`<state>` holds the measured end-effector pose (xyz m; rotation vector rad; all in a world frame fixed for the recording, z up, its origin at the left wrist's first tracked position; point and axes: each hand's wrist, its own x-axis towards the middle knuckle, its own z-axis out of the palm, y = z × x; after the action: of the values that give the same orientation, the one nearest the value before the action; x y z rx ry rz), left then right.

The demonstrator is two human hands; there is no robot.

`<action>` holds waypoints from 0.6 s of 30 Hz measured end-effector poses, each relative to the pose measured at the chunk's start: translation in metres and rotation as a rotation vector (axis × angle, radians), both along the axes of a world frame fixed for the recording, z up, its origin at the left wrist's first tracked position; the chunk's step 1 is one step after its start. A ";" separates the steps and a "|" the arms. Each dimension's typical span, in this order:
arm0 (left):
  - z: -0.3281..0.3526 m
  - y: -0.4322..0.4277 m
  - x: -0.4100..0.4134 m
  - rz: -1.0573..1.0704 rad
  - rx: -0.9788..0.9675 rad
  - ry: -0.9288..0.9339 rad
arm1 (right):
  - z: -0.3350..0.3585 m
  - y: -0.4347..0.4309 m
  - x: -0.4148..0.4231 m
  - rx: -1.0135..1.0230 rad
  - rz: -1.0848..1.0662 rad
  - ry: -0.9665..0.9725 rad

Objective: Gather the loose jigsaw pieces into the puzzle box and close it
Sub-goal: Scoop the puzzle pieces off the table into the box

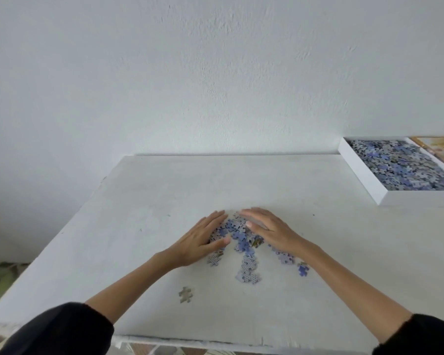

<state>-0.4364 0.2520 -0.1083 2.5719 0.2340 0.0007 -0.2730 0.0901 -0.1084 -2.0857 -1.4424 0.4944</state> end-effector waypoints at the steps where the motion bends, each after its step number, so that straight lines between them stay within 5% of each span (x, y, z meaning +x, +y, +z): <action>1: 0.005 0.003 -0.005 -0.017 -0.023 0.017 | 0.003 -0.007 0.000 0.024 -0.010 0.063; 5: 0.012 0.020 -0.036 -0.099 -0.014 0.084 | 0.007 -0.050 0.009 -0.008 -0.030 0.065; 11: 0.006 0.032 -0.064 -0.219 0.053 0.189 | -0.004 -0.099 0.003 -0.200 0.054 -0.213; 18: -0.008 0.013 -0.049 -0.093 0.180 -0.046 | -0.010 -0.073 -0.022 -0.233 0.007 -0.364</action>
<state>-0.4850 0.2648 -0.1158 2.7565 0.1015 0.0483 -0.2946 0.0167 -0.1184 -2.4538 -1.6590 0.3055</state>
